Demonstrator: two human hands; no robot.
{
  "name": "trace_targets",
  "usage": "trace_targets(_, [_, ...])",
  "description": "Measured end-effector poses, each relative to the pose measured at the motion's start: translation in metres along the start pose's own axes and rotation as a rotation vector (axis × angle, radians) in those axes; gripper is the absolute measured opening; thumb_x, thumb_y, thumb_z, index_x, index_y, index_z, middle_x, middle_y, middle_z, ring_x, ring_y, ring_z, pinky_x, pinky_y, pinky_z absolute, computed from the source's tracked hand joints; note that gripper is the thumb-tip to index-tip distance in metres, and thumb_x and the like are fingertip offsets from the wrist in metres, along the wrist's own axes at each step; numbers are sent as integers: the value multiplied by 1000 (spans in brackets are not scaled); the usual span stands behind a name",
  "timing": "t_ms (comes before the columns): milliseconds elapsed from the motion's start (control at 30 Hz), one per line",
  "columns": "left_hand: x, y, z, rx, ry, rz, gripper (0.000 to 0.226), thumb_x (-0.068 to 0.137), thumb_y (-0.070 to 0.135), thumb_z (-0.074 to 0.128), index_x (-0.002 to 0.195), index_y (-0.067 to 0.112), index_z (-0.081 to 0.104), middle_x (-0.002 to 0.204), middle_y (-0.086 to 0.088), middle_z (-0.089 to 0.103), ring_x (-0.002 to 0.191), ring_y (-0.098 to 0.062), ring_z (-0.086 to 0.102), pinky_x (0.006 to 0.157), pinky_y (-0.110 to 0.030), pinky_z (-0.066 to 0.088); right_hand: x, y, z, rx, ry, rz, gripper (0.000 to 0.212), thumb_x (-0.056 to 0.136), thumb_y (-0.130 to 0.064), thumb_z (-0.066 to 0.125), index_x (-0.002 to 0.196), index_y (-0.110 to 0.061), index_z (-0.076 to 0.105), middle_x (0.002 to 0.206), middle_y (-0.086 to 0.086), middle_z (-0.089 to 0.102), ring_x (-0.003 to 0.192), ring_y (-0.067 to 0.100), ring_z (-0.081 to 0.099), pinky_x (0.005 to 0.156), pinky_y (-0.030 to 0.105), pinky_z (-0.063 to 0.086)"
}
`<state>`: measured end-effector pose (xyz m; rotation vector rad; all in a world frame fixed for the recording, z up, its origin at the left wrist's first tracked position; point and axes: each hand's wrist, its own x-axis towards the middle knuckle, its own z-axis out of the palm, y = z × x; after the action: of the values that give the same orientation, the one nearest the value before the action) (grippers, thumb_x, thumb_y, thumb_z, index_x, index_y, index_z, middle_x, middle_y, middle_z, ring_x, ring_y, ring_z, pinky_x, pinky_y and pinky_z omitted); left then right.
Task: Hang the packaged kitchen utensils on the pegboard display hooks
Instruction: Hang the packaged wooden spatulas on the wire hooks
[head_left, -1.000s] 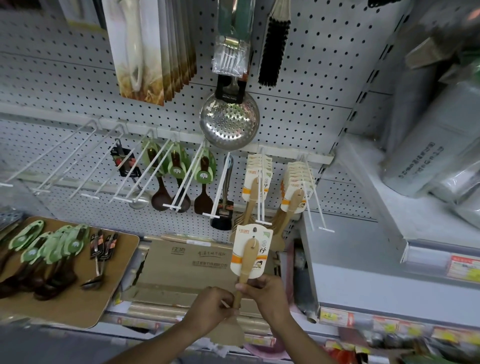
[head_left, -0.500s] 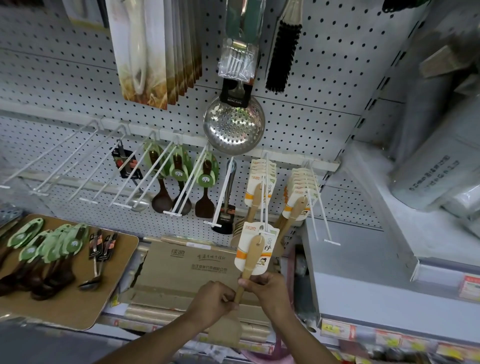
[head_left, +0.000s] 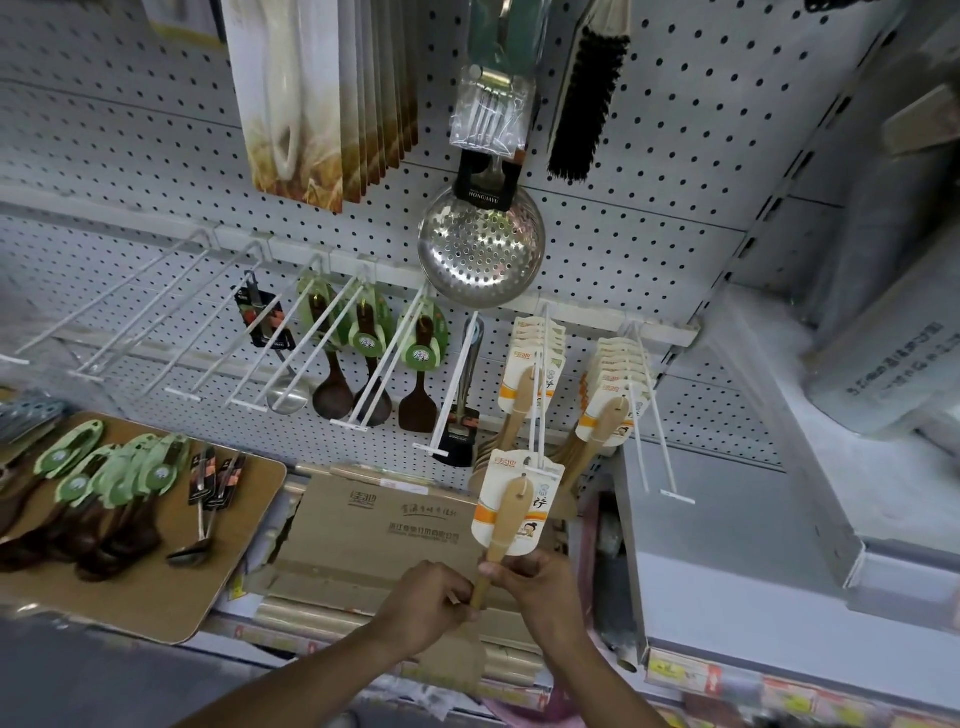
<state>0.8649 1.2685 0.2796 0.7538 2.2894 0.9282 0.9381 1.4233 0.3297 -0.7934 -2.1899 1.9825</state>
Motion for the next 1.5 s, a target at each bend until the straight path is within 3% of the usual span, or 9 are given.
trace_targets(333, [-2,6,4,0,-1,19,10,79,32,76,86,25,79,71,12,73,72,-6,69,65,-24,48,2,-2,-7,-12,-60,8,15,71,-2,83,72,-17,79,79,3,78,78,15,73,79,34,57])
trace_targets(467, [-6,8,7,-7,-2,3,9,79,31,78,87,28,79,63,22,65,72,-1,67,59,-13,41,2,1,-9,-28,-52,20,10,71,-2,83,75,-11,79,79,6,77,76,16,73,79,38,57])
trace_targets(600, [-2,9,7,2,8,-22,17,80,32,76,81,15,76,71,3,73,69,-11,68,65,-26,48,7,-1,-9,-33,-36,25,6,72,-3,83,75,-5,78,79,14,76,75,20,71,79,42,57])
trace_targets(700, [7,13,4,15,26,-39,18,79,30,76,72,15,71,73,2,73,69,-8,67,67,-25,49,19,-2,-9,-41,7,33,32,70,-16,86,82,10,71,86,28,72,83,33,73,76,41,56])
trace_targets(833, [23,14,2,40,53,-71,21,82,34,74,75,15,69,78,1,73,75,-10,66,72,-26,49,35,-11,-10,-29,18,34,12,75,-1,79,80,8,73,74,9,76,69,16,72,67,28,58])
trace_targets(1167, [74,19,-20,31,100,-74,24,86,24,73,64,24,62,81,-2,71,79,-16,65,74,-30,50,87,-31,-12,-177,77,38,17,67,-24,88,60,-21,73,70,3,74,65,11,66,69,33,54])
trace_targets(1267, [89,24,-26,49,111,-61,40,88,24,71,55,30,48,75,-1,63,77,-20,62,72,-31,49,111,-24,-16,-219,95,57,26,49,-47,88,63,-31,74,80,2,76,81,24,73,79,49,59])
trace_targets(1400, [106,30,-29,75,111,-58,26,90,25,69,66,25,59,79,-4,66,80,-22,63,69,-29,46,126,-37,-21,-175,68,20,22,72,-3,83,67,-21,71,85,15,74,89,39,70,83,56,57])
trace_targets(1500, [118,32,-29,68,127,-62,14,90,23,67,77,22,65,84,-5,66,85,-24,64,69,-27,44,134,-44,-25,-187,9,-43,22,79,2,75,69,-16,68,79,13,69,80,33,67,81,47,57])
